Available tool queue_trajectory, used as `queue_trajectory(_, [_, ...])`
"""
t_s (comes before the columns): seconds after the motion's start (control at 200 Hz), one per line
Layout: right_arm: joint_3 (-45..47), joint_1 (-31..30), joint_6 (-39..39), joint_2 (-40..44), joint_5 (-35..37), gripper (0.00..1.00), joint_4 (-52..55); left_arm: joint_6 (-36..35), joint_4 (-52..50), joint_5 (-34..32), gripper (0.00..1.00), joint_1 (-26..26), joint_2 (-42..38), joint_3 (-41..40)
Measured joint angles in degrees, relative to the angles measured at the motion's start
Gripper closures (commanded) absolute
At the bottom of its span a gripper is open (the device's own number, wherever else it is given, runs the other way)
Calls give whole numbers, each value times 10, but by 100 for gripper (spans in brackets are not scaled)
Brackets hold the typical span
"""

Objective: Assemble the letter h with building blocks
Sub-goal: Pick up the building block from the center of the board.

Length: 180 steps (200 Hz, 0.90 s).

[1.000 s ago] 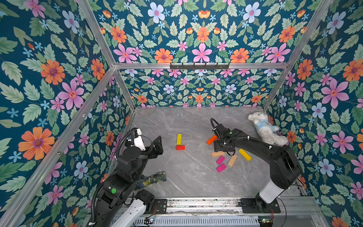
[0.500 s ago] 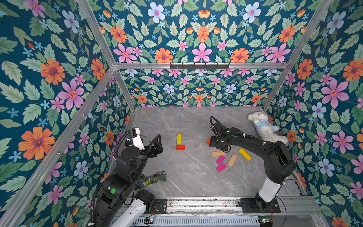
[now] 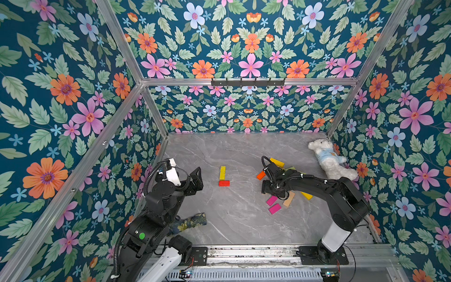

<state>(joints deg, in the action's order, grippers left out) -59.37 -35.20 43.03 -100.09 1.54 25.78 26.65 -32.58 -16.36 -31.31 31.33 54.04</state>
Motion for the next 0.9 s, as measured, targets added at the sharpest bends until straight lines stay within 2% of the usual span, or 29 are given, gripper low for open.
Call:
queue_trajectory(0.265, [-17,-63,-11,2,6,21,33,0,0,0,1,0,-1,-3])
queue_trajectory(0.435, [-29,-90,-19,12,21,12,69,0,0,0,1,0,-2,-4])
queue_trajectory(0.735, [-44,-89,-128,4,33,10,137,0,-1,-2,1,0,-8,-2])
queue_trajectory(0.9, [-61,-89,-177,4,23,12,161,0,0,-3,1,0,-7,0])
